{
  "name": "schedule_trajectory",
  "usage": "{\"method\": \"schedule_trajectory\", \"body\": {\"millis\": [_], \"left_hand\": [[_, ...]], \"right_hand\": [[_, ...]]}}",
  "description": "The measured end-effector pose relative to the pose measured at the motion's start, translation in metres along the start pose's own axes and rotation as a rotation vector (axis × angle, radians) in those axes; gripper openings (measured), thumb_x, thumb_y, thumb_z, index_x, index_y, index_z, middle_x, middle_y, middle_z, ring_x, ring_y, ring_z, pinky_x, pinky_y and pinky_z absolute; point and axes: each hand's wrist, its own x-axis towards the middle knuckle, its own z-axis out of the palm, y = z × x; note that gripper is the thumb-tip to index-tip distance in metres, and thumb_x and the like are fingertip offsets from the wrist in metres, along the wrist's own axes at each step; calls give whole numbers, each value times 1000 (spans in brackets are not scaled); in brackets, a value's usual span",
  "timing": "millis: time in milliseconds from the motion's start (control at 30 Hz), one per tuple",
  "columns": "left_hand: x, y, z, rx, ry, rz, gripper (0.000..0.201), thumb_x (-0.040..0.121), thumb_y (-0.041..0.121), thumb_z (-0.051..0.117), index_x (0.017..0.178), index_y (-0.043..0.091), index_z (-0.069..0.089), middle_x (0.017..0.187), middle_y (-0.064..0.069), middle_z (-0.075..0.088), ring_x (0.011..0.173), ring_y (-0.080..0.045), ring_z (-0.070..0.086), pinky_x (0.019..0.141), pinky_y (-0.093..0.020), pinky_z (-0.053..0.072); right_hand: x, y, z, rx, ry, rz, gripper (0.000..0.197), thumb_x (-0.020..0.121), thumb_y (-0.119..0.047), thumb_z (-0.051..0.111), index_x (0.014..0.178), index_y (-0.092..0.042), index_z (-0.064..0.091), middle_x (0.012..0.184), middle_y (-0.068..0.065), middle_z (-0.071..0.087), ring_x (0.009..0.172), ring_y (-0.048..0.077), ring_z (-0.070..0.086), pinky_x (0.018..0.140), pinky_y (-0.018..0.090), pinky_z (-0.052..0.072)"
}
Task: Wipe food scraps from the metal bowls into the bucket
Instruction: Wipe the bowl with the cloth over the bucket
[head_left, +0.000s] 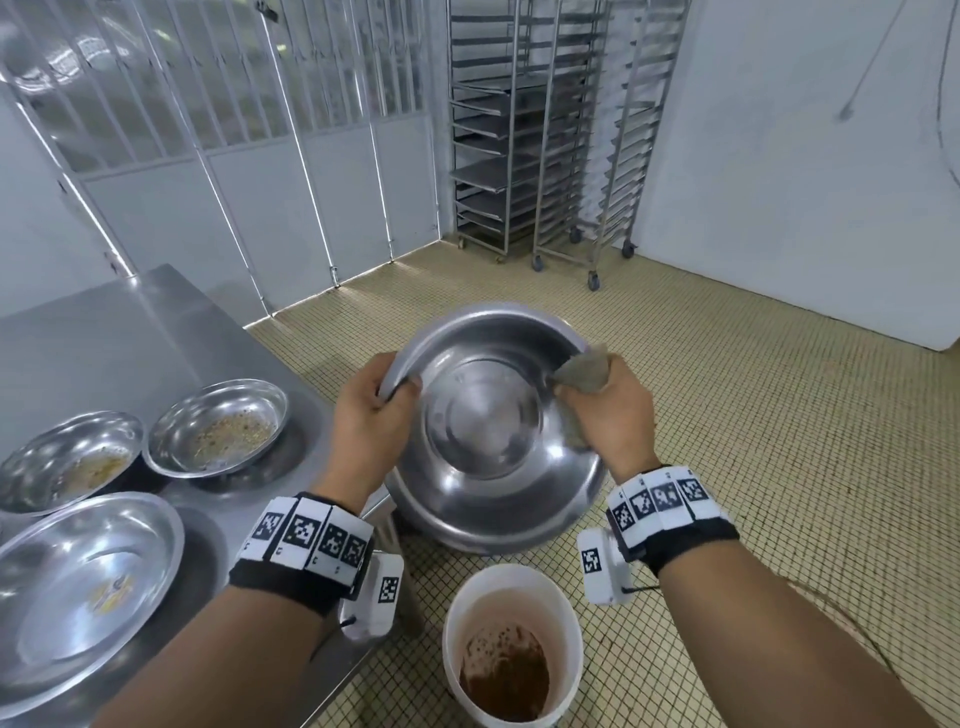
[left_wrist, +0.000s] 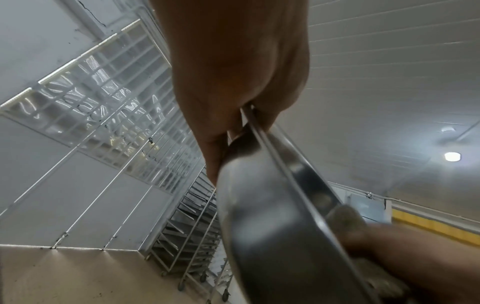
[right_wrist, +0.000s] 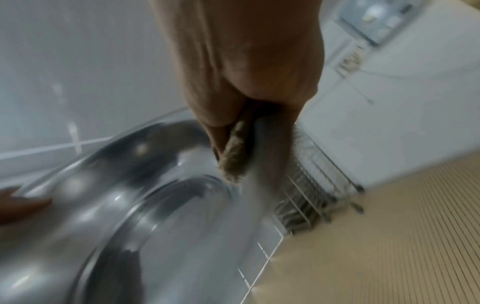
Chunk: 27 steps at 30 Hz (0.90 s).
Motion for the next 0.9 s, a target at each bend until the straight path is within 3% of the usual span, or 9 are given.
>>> {"method": "schedule_trajectory", "body": {"millis": [67,133,267,400,533,633,733,800,900], "left_hand": [[3,0,-3,-48,39,-11,15,99,10,60,98,21,70,86,-9,69,73,-16,63,64,-31,51],[3,-1,-3,-14,-8,15,16,99,10,60,100,23,70,85,-4,69,72,-11,63,62,-26,50],[4,-1,0,68,-130,67,14,99,11,63,99,23,70,79,8,69,68,-5,61,61,-20,50],[5,-4,3,-14,-44,35,19,99,14,64,87,28,68,71,14,64,65,-4,60,60,-21,48],[5,-9,8,-188,151,-15,12,98,7,61,102,15,69,85,3,68,78,-14,63,72,-36,54],[8,-11,3,-77,53,9,16,98,9,58,101,22,65,90,3,65,84,-18,62,77,-43,53],[19,-1,-12,59,-136,34,22,97,8,59,93,29,65,80,10,65,74,-13,62,70,-36,52],[23,7,-16,139,-276,70,26,96,8,61,94,33,68,78,11,68,72,-10,64,70,-31,53],[20,8,-14,150,-310,80,39,97,9,64,80,43,68,70,12,65,65,-9,60,65,-27,50]], "right_hand": [[-10,10,8,78,-19,61,12,94,-29,71,100,-24,63,86,-8,69,71,6,70,62,21,57],[-11,14,10,52,-4,59,10,95,-28,70,98,-23,61,85,-8,69,74,9,68,69,27,60],[7,-2,-1,-120,23,-66,29,90,-38,73,109,-24,57,86,-10,67,74,14,65,63,25,50],[9,-1,-3,-32,63,-38,30,88,-38,76,108,-23,59,86,-14,66,73,6,63,60,18,47],[-2,13,12,218,34,117,12,88,-18,73,95,-25,65,90,-3,73,85,18,73,79,41,62],[-1,10,7,163,49,46,18,91,-14,69,89,-30,61,89,-5,69,86,16,70,80,37,60],[6,0,-6,9,-6,-106,6,95,-26,67,96,-29,62,85,-9,67,77,9,68,71,29,60],[7,-11,-11,-208,-95,-239,10,96,-29,66,102,-26,58,84,-14,62,71,5,60,62,11,45],[10,-20,-12,-310,-102,-300,17,95,-28,67,108,-23,58,84,-9,58,68,5,52,58,9,31]]}}
